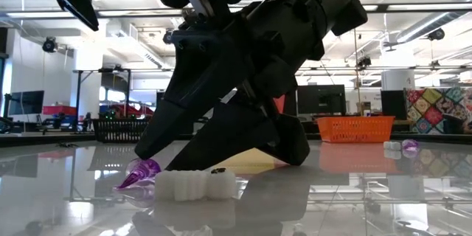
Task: Sort Halloween decoration
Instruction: Put the purple witch hat toy into the orange basket
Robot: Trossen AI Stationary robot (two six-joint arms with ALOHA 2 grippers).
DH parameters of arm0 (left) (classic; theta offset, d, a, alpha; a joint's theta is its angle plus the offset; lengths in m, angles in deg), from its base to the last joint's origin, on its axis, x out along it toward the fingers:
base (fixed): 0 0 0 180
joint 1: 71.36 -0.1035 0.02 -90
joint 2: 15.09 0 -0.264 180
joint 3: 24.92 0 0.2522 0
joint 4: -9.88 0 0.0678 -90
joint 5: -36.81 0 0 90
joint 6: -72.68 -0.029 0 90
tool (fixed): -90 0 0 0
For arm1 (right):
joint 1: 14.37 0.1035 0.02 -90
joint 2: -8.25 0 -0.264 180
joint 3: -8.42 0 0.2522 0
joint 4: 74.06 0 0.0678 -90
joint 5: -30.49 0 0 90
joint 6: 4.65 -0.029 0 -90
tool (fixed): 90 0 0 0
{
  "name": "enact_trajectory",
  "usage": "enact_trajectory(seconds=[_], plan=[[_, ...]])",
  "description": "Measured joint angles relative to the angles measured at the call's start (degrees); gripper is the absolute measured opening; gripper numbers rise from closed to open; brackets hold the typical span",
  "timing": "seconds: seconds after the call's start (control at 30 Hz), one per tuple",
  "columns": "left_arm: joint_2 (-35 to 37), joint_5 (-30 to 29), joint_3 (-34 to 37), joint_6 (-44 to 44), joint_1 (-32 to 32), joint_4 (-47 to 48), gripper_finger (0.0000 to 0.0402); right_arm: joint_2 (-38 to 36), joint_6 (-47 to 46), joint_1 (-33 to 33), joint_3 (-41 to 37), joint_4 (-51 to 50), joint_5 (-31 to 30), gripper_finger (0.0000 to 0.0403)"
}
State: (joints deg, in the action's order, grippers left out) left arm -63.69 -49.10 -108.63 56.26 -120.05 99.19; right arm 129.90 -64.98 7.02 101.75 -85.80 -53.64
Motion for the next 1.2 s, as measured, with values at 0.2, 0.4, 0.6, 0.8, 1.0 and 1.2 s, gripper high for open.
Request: enact_trajectory(seconds=[0.2,0.4,0.6,0.8,1.0,1.2], plan=[[-0.02,0.0,0.0,0.03,0.0,0.0,0.0157,3.25,-0.85,-0.09,3.33,-1.77,1.61,0.0118],[-0.02,-0.02,0.0,0.02,0.0,0.04,0.0157,3.38,1.13,-0.35,6.19,-7.43,1.88,0.0117],[-0.02,-0.01,0.0,0.02,0.0,0.08,0.0157,3.4,-0.19,-0.66,6.28,-8.28,1.92,0.0074],[-0.02,0.0,0.0,0.02,0.0,0.15,0.0157,3.4,-2.68,-1.16,6.28,-8.37,2.08,0.0013],[0.01,-0.02,0.02,0.02,-0.01,1.02,0.0157,2.15,-5.36,-1.92,6.11,-9.52,2.34,0.0009],[0.81,-0.02,0.02,0.02,0.0,1.44,0.0157,-2.74,-5.22,-3.13,5.88,-19.94,-0.85,0.0008]])
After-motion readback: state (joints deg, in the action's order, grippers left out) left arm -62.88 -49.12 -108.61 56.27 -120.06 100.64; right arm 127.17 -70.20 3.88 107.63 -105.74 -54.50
